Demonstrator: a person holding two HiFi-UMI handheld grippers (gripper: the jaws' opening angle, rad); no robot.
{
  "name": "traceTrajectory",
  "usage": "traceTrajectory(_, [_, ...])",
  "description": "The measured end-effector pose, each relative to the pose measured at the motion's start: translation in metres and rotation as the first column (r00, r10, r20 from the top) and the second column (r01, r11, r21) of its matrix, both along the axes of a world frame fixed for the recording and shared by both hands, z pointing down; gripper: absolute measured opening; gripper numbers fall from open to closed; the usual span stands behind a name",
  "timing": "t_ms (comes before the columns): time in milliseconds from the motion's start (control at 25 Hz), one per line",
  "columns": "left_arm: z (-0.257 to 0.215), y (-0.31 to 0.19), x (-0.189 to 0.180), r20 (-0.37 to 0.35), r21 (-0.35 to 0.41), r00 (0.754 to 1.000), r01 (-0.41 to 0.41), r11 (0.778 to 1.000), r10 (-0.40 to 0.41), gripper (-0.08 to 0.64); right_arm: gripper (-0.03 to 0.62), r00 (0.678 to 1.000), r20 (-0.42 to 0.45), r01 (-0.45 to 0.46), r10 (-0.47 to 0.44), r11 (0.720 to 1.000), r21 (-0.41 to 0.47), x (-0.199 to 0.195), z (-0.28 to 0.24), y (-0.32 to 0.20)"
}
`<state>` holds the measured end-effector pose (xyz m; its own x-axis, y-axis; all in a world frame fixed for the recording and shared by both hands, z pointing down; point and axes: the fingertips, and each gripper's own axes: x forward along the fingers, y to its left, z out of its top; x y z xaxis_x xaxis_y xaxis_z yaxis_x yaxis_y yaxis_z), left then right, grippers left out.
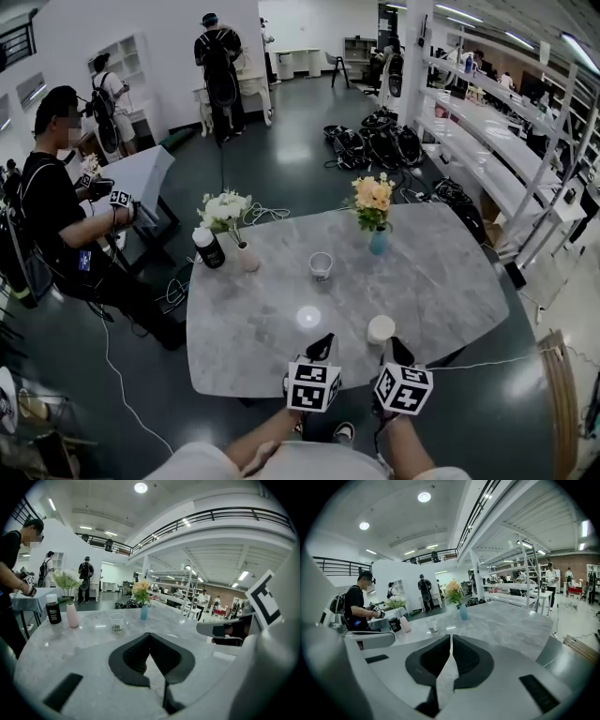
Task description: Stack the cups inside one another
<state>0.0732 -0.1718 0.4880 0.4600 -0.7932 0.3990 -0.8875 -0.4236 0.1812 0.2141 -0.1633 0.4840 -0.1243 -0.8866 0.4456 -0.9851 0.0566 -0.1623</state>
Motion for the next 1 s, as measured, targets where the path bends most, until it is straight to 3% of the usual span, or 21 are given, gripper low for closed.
traceTrajectory(560, [0.008,-0.008,-0.013,0.018,-0.014,0.997,0.073,0.997,-0.073,-0.005,0.020,0.997,0.008,0.071,-0.071,0.997,-0.008,-0.011,0.003,-0.016])
traceTrajectory(1000, [0.017,-0.007,-0.032,0.031,-0.051,0.983,0.181,0.982,-0.180,-0.005,0.020,0.965,0.083,0.248,-0.248,0.969,0.008,-0.055,-0.008,-0.036])
